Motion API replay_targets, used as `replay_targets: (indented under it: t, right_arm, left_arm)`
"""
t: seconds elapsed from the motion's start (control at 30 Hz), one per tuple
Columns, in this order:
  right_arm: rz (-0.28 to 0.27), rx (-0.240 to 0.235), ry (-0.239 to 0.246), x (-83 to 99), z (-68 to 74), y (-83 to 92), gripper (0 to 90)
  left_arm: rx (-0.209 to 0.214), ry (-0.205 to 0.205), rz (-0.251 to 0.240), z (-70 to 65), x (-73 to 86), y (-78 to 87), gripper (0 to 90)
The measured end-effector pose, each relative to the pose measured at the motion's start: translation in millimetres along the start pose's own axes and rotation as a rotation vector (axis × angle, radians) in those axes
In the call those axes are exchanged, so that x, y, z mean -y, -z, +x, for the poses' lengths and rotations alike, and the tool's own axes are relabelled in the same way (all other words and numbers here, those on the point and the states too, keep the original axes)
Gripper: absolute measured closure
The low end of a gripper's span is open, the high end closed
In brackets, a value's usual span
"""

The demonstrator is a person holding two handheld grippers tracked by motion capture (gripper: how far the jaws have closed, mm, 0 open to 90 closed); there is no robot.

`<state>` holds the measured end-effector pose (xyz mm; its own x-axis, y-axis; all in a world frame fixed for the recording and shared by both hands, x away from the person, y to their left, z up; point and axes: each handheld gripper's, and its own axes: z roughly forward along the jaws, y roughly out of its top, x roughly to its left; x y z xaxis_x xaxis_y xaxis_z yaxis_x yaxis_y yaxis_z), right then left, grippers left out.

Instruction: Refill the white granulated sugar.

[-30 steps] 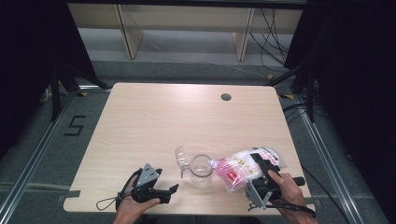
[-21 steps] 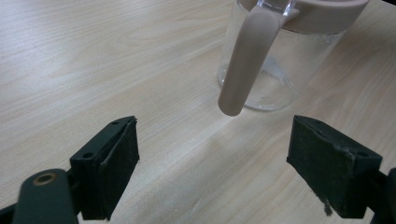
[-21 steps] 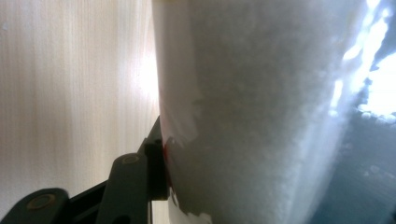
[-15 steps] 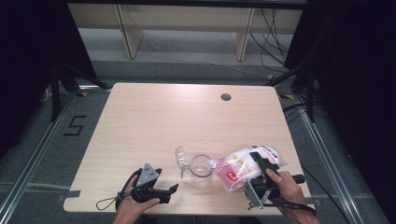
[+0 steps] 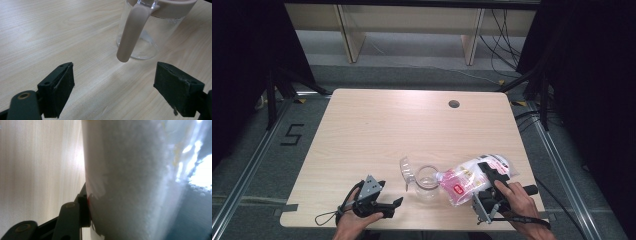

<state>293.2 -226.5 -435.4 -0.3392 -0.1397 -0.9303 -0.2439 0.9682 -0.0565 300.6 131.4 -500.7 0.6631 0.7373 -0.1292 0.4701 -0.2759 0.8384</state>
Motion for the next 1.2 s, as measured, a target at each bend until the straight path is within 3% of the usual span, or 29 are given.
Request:
replay_targets:
  t: [0.03,0.17,0.23,0.33,0.4,0.43,0.47,0.53,0.67,0.8,0.87,0.9,0.93,0.97,1.0,1.1,1.13,1.2]
  right_arm:
    - [0.006,-0.007,-0.040,0.5,2.5,0.2,53.3]
    - [0.008,-0.007,-0.027,0.3,0.1,0.9,53.5]
    - [0.026,-0.012,-0.048,-0.7,1.2,1.3,53.5]
    - [0.013,-0.002,0.041,-1.9,-4.5,0.1,53.6]
    - [0.009,-0.004,0.033,-2.1,-4.6,-0.1,53.6]
    - [0.025,-0.017,-0.025,-2.1,-0.7,0.5,53.7]
    - [0.023,-0.014,-0.025,-3.3,-0.7,0.1,53.8]
    - [0.013,-0.008,0.042,-4.3,-5.3,0.0,53.9]
    - [0.014,-0.004,0.050,-5.0,-6.7,0.9,54.1]
    - [0.019,-0.018,0.004,-4.4,-3.3,0.1,54.3]
    - [0.016,-0.010,0.056,-5.7,-6.7,-0.1,54.3]
    - [0.022,-0.004,0.059,-6.3,-6.6,0.2,54.4]
    - [0.029,-0.012,0.003,-5.4,-2.7,0.2,54.4]
    - [0.034,-0.012,0.018,-6.0,-3.4,0.5,54.4]
    - [0.034,-0.013,-0.002,-5.7,-1.8,0.1,54.5]
    - [0.042,0.003,0.037,-5.7,-1.5,-0.8,54.6]
    - [0.030,0.004,0.078,-6.3,-4.5,-1.5,54.6]
    - [0.037,0.010,0.063,-6.8,-2.8,-1.3,54.7]
  left_arm:
    - [0.000,0.000,0.000,0.0,0.0,-0.1,15.8]
    - [-0.001,-0.004,0.004,-0.4,-0.2,0.0,15.8]
    - [0.001,-0.003,0.002,-0.2,0.0,-0.4,15.8]
    - [0.000,-0.002,0.001,0.0,0.0,-0.1,15.8]
    - [0.001,-0.003,0.002,0.1,0.0,-0.2,15.8]
    - [0.000,-0.003,0.002,0.0,0.0,-0.3,15.8]
    - [0.001,-0.002,0.002,-0.1,0.0,-0.4,15.8]
    - [0.001,-0.002,0.001,-0.2,0.0,-0.3,15.8]
    - [0.000,-0.001,0.001,0.0,0.0,-0.2,15.8]
    - [0.000,-0.003,0.002,-0.1,0.0,-0.3,15.8]
    - [0.000,-0.003,0.002,0.0,0.0,-0.2,15.8]
    - [0.001,-0.003,0.002,0.0,0.0,-0.2,15.8]
    - [0.000,-0.003,0.002,0.0,0.0,-0.3,15.8]
    - [0.000,-0.003,0.002,0.0,0.0,-0.3,15.8]
    - [0.000,-0.002,0.002,0.0,0.1,-0.3,15.8]
    - [0.000,-0.003,0.002,0.0,0.1,-0.3,15.8]
    - [0.000,-0.003,0.002,0.0,0.0,-0.3,15.8]
    - [0.000,-0.002,0.002,0.0,0.1,-0.2,15.8]
